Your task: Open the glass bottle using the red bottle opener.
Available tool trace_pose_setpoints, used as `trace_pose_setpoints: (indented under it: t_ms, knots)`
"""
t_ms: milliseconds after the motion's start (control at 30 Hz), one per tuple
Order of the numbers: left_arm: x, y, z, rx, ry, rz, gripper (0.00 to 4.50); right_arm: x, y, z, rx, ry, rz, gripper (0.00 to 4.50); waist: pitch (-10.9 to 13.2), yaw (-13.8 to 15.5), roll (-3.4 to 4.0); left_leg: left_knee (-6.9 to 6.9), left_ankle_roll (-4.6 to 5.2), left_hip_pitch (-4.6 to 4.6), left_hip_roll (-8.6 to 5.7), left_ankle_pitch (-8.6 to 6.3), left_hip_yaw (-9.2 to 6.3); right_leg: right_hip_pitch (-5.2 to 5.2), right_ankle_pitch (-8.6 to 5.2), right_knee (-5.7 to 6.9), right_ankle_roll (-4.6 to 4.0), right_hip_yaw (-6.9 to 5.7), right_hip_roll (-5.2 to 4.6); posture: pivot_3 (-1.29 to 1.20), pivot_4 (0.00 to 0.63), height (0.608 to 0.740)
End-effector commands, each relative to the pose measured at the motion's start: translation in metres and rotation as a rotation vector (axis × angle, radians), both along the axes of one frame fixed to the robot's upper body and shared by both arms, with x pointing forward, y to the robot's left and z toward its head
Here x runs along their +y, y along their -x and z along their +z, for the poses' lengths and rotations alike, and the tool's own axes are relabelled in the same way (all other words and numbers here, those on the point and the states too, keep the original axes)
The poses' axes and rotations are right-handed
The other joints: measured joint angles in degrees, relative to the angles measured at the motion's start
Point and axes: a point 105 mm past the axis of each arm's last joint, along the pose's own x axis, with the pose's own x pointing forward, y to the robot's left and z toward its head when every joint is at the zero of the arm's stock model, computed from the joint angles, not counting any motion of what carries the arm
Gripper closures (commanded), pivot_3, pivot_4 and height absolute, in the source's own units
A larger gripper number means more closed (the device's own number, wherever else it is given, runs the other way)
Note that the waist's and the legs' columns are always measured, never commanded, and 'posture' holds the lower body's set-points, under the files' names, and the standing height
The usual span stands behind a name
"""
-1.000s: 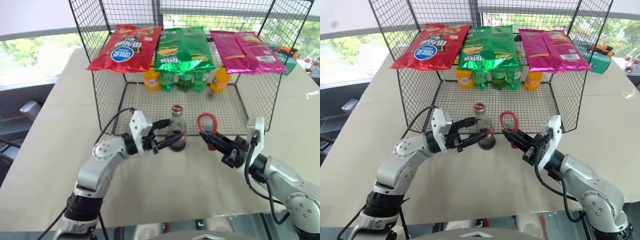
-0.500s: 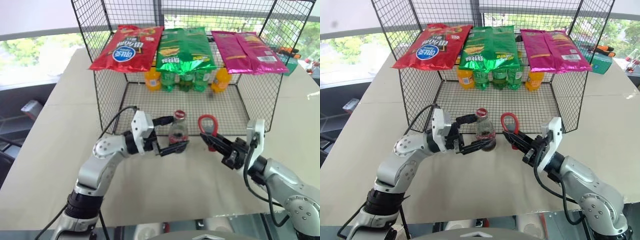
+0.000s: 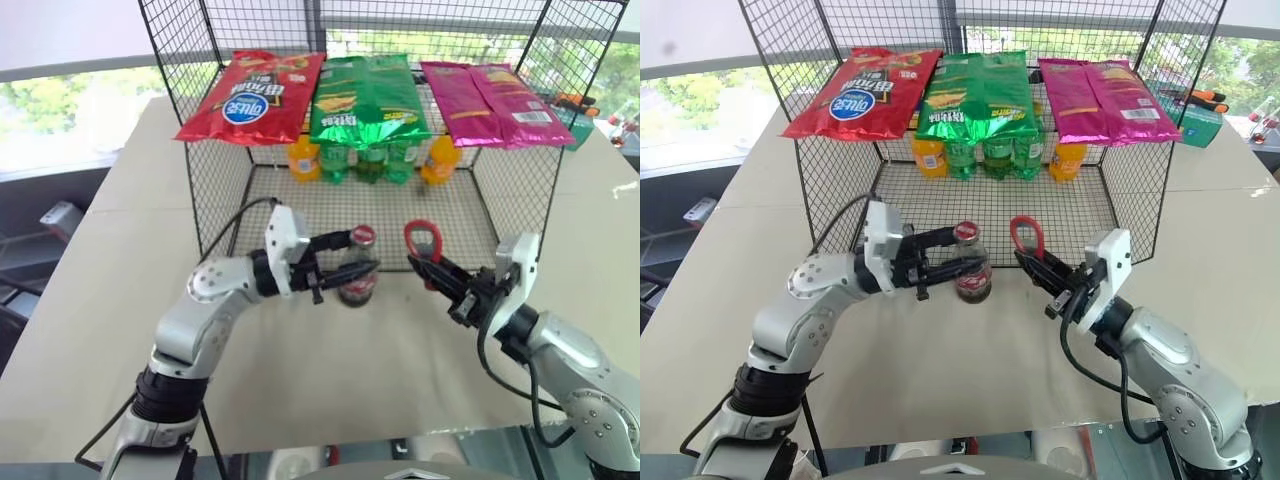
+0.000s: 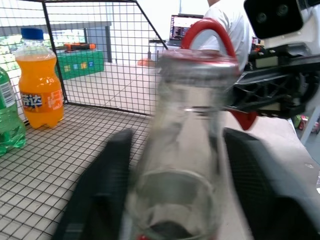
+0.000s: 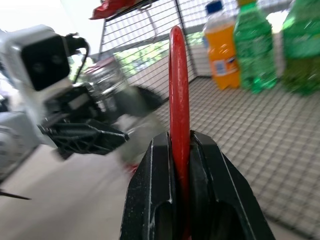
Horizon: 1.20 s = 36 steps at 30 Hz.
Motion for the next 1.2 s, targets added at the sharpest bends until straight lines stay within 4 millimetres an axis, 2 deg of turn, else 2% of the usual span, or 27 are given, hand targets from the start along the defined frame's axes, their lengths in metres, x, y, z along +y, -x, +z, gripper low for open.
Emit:
trace_pose_setpoints:
  t_ms: [33, 100, 233, 400, 600, 700, 767, 933, 1067, 1200]
  knots:
    - [-0.001, 0.004, -0.007, 0.014, -0.026, -0.027, 3.14, 0.013, -0.006, 0.027, -0.294, 0.192, -0.018, 4.50, -0.01, -0.10, 0.01, 0.00, 0.00, 0.03, 0.00, 0.00, -0.01, 0.03, 0.00, 0.00, 0.00, 0.00, 0.00, 0.00, 0.150, 0.740]
    - [0.000, 0.004, -0.009, 0.013, -0.033, -0.026, 3.31, 0.020, -0.010, 0.028, -0.397, 0.302, -0.017, 4.50, -0.03, -0.07, 0.05, 0.01, 0.00, 0.10, -0.02, 0.00, 0.06, 0.04, -0.01, 0.01, -0.01, 0.04, 0.00, 0.00, 0.150, 0.740]
    - [0.003, 0.001, -0.010, 0.012, -0.044, -0.018, 3.31, 0.030, -0.013, 0.025, -0.575, 0.444, -0.017, 4.50, -0.10, 0.44, -0.01, 0.00, -0.01, 0.10, -0.03, 0.00, -0.01, 0.08, -0.12, 0.01, -0.20, -0.03, 0.03, 0.00, 0.150, 0.740]
    - [0.010, 0.000, -0.012, 0.013, -0.062, -0.005, 3.31, 0.039, -0.011, 0.009, -0.814, 0.654, -0.013, 4.50, -0.11, 0.38, -0.01, 0.00, -0.01, 0.11, -0.03, 0.01, 0.12, 0.07, -0.12, -0.01, -0.21, 0.09, -0.01, 0.00, 0.150, 0.740]
    - [0.015, -0.008, -0.009, 0.017, -0.063, 0.030, 3.31, 0.047, -0.011, -0.002, -1.001, 0.754, 0.012, 4.50, -0.16, 0.13, 0.00, 0.00, -0.01, 0.34, -0.02, 0.01, 0.26, 0.21, -0.13, 0.06, -0.21, 0.20, 0.01, 0.00, 0.150, 0.740]
    - [0.016, -0.012, -0.007, 0.021, -0.061, 0.052, 3.31, 0.053, -0.013, 0.007, -1.040, 0.693, -0.007, 4.50, -0.20, 0.03, -0.02, 0.02, -0.01, 0.40, -0.02, 0.01, 0.28, 0.24, -0.13, 0.13, -0.22, 0.23, 0.02, 0.00, 0.150, 0.740]
    - [0.016, -0.013, -0.006, 0.024, -0.055, 0.064, 3.31, 0.056, -0.013, 0.005, -1.052, 0.691, 0.000, 4.50, -0.20, 0.03, -0.02, 0.04, -0.01, 0.40, -0.01, 0.01, 0.28, 0.23, -0.13, 0.19, -0.22, 0.24, 0.03, 0.00, 0.150, 0.740]
    - [0.013, -0.013, 0.000, 0.024, -0.049, 0.070, 3.31, 0.064, -0.017, -0.026, -1.058, 0.731, 0.008, 4.50, -0.24, 0.01, -0.04, 0.06, -0.01, 0.43, 0.00, 0.01, 0.32, 0.23, -0.13, 0.25, -0.24, 0.30, 0.02, 0.00, 0.150, 0.740]
    - [0.011, -0.011, 0.005, 0.030, -0.051, 0.078, 3.31, 0.078, -0.018, -0.051, -1.049, 0.706, 0.033, 4.50, -0.38, -0.08, -0.11, 0.08, -0.02, 0.55, 0.00, 0.01, 0.42, 0.25, -0.14, 0.38, -0.24, 0.40, 0.02, 0.00, 0.150, 0.740]
    - [0.012, -0.011, 0.008, 0.038, -0.056, 0.092, 3.31, 0.086, -0.019, -0.066, -1.062, 0.702, 0.063, 4.50, -0.49, -0.38, -0.24, 0.03, -0.03, 1.37, 0.05, 0.02, 0.68, 0.72, -0.20, 0.56, -0.20, 0.64, 0.05, 0.00, 0.150, 0.740]
